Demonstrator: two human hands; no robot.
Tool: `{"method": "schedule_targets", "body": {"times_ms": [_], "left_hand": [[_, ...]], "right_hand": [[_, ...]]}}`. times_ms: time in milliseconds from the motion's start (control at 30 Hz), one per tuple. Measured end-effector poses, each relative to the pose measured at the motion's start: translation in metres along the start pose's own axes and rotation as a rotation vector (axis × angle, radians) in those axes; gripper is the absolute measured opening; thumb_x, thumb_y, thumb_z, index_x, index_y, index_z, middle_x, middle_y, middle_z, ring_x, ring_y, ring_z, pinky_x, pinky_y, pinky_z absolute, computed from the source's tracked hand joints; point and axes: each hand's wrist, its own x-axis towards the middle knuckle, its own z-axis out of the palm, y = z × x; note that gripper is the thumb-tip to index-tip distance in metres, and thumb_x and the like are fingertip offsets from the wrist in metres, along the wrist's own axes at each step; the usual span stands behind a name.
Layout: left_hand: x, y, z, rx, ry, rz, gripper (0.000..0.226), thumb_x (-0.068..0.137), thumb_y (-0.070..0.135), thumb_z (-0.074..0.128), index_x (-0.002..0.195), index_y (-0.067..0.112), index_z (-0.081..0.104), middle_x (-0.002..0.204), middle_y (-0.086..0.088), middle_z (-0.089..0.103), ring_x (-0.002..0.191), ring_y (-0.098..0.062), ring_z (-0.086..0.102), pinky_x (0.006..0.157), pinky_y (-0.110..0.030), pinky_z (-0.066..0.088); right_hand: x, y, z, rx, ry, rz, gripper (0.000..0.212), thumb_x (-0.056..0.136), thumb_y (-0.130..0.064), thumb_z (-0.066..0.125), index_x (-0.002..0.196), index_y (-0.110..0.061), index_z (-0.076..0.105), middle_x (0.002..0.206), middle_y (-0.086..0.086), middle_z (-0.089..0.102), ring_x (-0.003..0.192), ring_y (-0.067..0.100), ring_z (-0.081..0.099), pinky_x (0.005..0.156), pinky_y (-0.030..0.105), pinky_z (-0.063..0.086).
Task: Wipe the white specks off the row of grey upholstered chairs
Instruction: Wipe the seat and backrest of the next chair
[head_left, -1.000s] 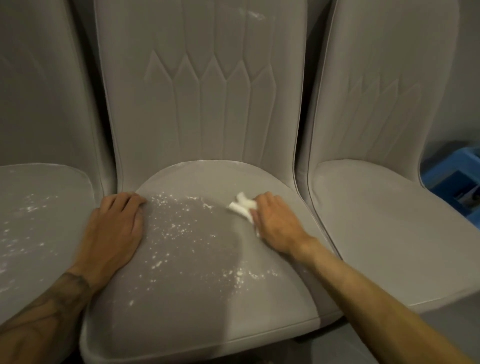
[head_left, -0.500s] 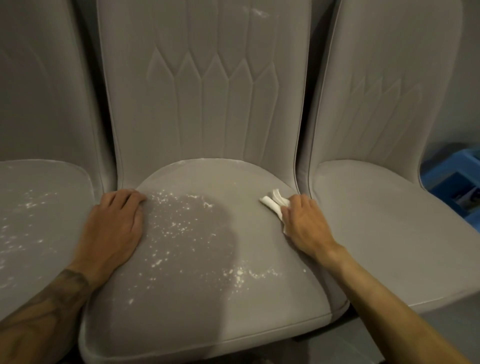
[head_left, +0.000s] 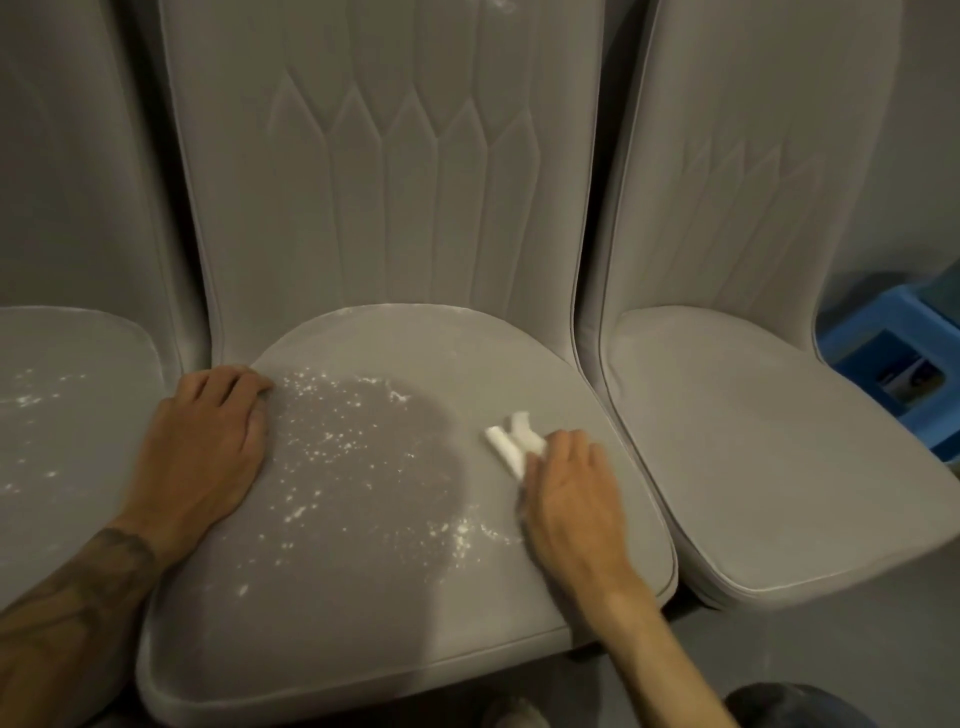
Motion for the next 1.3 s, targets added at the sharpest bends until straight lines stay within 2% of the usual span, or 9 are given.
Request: {"method": "schedule_targets", "body": {"times_ms": [133,200,333,400,600,800,1000,1200,1300], "left_hand": [[-0.001,-0.001,0.000,-0.003,0.004,0.017,0.042,0.103,0.028,0.032,0.122,0.006,0.063,0.121,-0.014,0.062,0.107,-0.037,0.051,0.082,-0.055,0.050],[-0.001,-0.001,0.000,0.000,0.006,0.025,0.044,0.104,0.029,0.030,0.122,0.006,0.062,0.121,-0.015,0.062,0.107,-0.037,0.050,0.082,-0.055,0.050],[0.000,-0.002,0.001,-0.009,-0.010,0.008,0.043,0.104,0.029,0.031,0.123,0.006,0.063,0.122,-0.015,0.062,0.110,-0.038,0.051,0.084,-0.056,0.049],[0.000,0.000,0.001,-0.013,-0.002,-0.004,0.042,0.103,0.027,0.033,0.122,0.006,0.063,0.122,-0.015,0.063,0.110,-0.039,0.051,0.084,-0.056,0.048],[-0.001,0.000,0.000,-0.015,-0.008,0.007,0.041,0.103,0.025,0.034,0.121,0.005,0.064,0.121,-0.016,0.063,0.108,-0.039,0.051,0.083,-0.055,0.048],[-0.001,0.002,-0.002,-0.016,-0.019,-0.019,0.040,0.101,0.024,0.036,0.123,0.006,0.064,0.123,-0.014,0.063,0.111,-0.039,0.051,0.084,-0.055,0.048],[-0.001,0.002,-0.002,-0.020,-0.042,-0.031,0.041,0.101,0.024,0.035,0.123,0.006,0.064,0.123,-0.013,0.063,0.111,-0.038,0.052,0.086,-0.055,0.049],[-0.001,0.001,-0.003,-0.011,-0.049,-0.043,0.038,0.101,0.023,0.036,0.122,0.007,0.064,0.122,-0.012,0.063,0.110,-0.037,0.052,0.085,-0.054,0.050],[0.000,0.001,-0.004,-0.004,-0.062,-0.056,0.038,0.100,0.022,0.036,0.121,0.008,0.064,0.122,-0.011,0.063,0.109,-0.036,0.053,0.084,-0.053,0.050]], "right_hand": [[-0.025,-0.044,0.009,0.226,-0.070,-0.170,0.012,0.105,-0.027,0.045,0.105,-0.017,0.052,0.100,-0.001,0.051,0.083,0.019,0.043,0.072,0.036,0.041],[-0.020,-0.028,0.003,0.162,-0.050,-0.182,0.013,0.105,-0.027,0.046,0.107,-0.017,0.054,0.100,0.000,0.051,0.083,0.020,0.044,0.072,0.036,0.041],[-0.020,0.010,-0.008,0.002,-0.074,0.123,0.019,0.107,-0.030,0.029,0.105,-0.022,0.045,0.101,-0.003,0.047,0.083,0.014,0.038,0.076,0.031,0.038],[-0.029,-0.008,-0.008,0.018,-0.087,0.150,0.021,0.107,-0.031,0.025,0.104,-0.023,0.044,0.101,-0.004,0.046,0.085,0.014,0.039,0.079,0.033,0.042],[-0.038,-0.045,-0.003,0.253,-0.210,-0.229,0.027,0.108,-0.038,0.033,0.113,-0.018,0.052,0.109,-0.001,0.050,0.093,0.020,0.045,0.082,0.036,0.041],[-0.010,-0.008,-0.002,0.005,-0.100,0.097,0.022,0.108,-0.030,0.027,0.110,-0.020,0.047,0.107,-0.001,0.049,0.088,0.016,0.041,0.079,0.030,0.038],[-0.017,-0.054,0.011,0.327,-0.170,-0.280,0.035,0.106,-0.044,0.032,0.103,-0.015,0.052,0.101,0.004,0.052,0.086,0.024,0.046,0.076,0.038,0.040],[0.060,-0.009,0.025,-0.006,-0.135,0.012,0.027,0.106,-0.030,0.031,0.114,-0.011,0.049,0.116,0.012,0.053,0.098,0.032,0.049,0.084,0.041,0.033],[0.068,-0.035,0.040,0.002,-0.129,-0.098,0.028,0.107,-0.032,0.030,0.114,-0.012,0.048,0.115,0.011,0.052,0.097,0.030,0.047,0.083,0.040,0.034]]}}
